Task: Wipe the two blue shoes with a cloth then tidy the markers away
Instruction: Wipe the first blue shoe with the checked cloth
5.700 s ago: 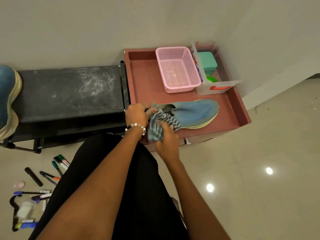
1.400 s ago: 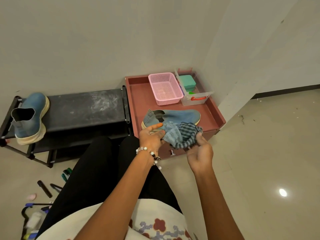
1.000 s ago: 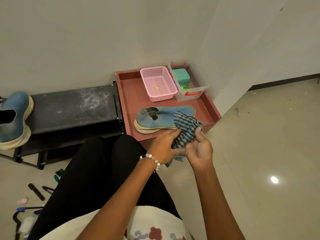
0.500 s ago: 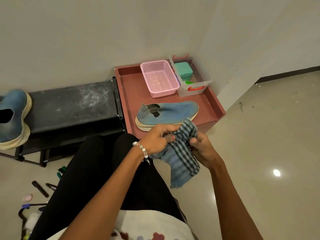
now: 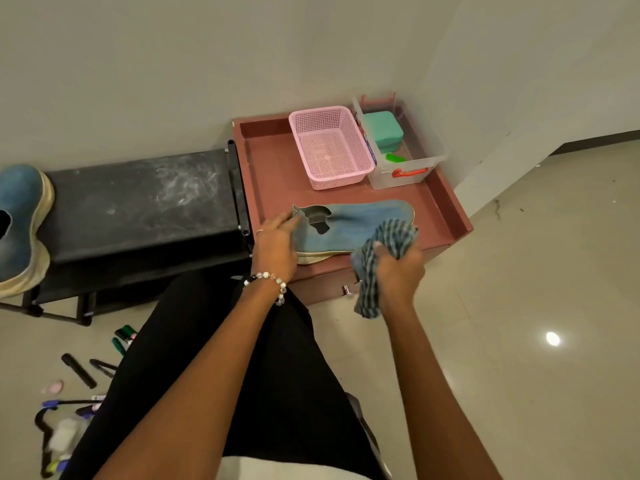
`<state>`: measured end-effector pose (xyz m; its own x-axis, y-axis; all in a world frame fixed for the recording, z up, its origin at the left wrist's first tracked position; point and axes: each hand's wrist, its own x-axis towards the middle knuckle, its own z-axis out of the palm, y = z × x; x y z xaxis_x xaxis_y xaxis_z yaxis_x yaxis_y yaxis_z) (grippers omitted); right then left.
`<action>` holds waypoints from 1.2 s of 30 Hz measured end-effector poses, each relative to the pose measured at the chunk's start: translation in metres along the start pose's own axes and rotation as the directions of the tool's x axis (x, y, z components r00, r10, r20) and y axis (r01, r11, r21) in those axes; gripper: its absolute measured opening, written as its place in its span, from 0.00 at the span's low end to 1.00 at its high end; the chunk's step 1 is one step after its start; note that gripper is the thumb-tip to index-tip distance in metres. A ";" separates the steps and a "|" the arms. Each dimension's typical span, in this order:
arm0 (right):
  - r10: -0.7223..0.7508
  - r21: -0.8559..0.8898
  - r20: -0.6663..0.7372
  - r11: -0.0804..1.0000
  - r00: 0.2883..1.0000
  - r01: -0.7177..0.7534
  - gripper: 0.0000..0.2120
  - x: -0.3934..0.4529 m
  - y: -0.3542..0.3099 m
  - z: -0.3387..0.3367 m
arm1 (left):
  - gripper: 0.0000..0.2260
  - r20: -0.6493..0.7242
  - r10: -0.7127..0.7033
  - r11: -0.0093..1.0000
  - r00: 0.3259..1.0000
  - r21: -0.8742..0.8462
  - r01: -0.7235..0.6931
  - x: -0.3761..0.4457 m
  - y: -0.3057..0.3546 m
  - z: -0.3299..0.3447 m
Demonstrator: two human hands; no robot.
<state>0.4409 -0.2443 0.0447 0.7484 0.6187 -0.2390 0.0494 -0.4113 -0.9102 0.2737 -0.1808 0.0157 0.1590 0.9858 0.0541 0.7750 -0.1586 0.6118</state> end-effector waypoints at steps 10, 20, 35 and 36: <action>-0.537 -0.474 0.732 0.039 0.418 0.880 0.11 0.010 0.061 0.087 | 0.32 0.326 -0.105 0.834 0.940 0.544 -0.096 0.010 -0.018 0.020; -0.262 -0.758 0.546 0.251 0.796 0.602 0.18 -0.013 0.029 0.118 | 0.33 0.400 -0.240 0.631 0.884 0.757 -0.172 0.003 -0.010 0.021; -0.169 -0.696 0.713 -0.048 0.681 0.717 0.18 0.006 0.001 0.111 | 0.33 0.462 -0.258 0.625 0.849 0.750 -0.218 0.004 -0.006 0.013; -0.161 -0.697 0.711 -0.030 0.685 0.716 0.18 0.005 0.001 0.113 | 0.34 0.460 -0.261 0.629 0.849 0.748 -0.212 0.004 -0.006 0.012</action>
<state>0.3702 -0.1654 0.0046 0.0346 0.9656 -0.2578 0.9957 -0.0110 0.0925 0.2769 -0.1769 0.0022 0.2144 0.8526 -0.4765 0.9113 -0.3502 -0.2166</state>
